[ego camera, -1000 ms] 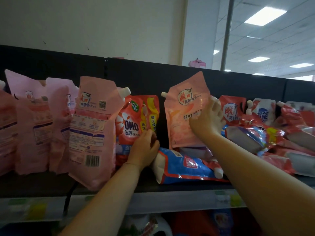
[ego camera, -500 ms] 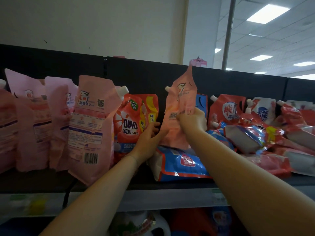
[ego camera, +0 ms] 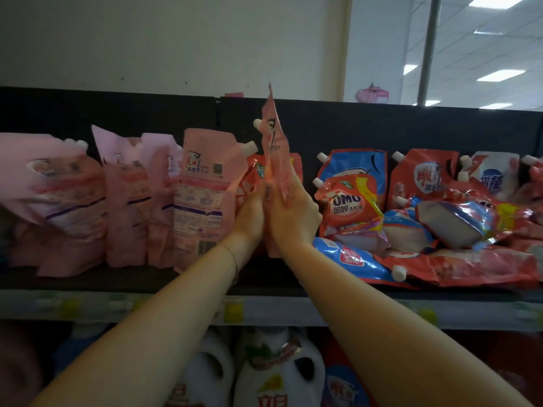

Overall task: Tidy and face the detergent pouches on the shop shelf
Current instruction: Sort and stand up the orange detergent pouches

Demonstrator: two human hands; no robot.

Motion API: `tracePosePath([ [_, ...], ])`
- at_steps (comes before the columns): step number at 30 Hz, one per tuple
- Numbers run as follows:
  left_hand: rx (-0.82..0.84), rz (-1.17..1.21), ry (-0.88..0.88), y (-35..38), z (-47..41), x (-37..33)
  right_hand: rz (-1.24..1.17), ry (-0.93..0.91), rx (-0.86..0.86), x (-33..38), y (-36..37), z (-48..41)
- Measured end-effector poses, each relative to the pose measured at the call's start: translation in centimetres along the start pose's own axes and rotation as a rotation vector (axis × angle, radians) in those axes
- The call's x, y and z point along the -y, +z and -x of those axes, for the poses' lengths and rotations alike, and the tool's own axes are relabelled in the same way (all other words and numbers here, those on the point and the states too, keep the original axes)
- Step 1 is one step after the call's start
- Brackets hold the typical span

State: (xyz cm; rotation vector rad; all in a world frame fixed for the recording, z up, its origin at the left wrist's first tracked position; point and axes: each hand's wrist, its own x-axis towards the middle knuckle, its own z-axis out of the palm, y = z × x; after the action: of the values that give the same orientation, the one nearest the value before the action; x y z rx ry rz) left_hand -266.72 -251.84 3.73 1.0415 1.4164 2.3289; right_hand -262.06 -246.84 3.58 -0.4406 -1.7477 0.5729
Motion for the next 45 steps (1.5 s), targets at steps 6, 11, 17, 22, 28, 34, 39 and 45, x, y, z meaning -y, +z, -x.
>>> tracePosePath([
  [6, 0.055, -0.069, -0.121, -0.4, 1.6, 0.1, 0.067, 0.098, 0.251, 0.1, -0.4, 1.9],
  [11, 0.058, -0.314, -0.118, -1.5, 4.0, 0.0, -0.004, 0.208, 0.491, 0.0, -2.2, 3.1],
  [17, -0.138, -0.735, 0.272, -2.0, 8.0, 1.3, -0.006, 0.179, 0.648, -1.1, -4.8, 5.6],
  [22, -0.086, -1.019, 0.673, -0.9, 9.7, 2.7, -0.032, 0.271, 0.463, -2.9, -7.3, 6.8],
  [28, 0.347, -1.332, 0.631, 3.2, 7.6, 3.4, 0.164, 0.551, 0.219, -6.5, -10.1, 5.0],
  [34, 0.484, -1.706, 0.451, 7.9, 5.4, 5.4, 0.205, 0.418, 0.316, -9.8, -12.2, 2.4],
  [39, 0.486, -1.736, 0.403, 9.6, 4.5, 7.1, 0.302, 0.249, 0.43, -11.3, -13.0, 1.5],
  [45, 0.522, -1.892, 0.63, 8.7, 3.3, 7.9, 0.358, -0.002, 0.425, -12.3, -14.3, 0.4],
])
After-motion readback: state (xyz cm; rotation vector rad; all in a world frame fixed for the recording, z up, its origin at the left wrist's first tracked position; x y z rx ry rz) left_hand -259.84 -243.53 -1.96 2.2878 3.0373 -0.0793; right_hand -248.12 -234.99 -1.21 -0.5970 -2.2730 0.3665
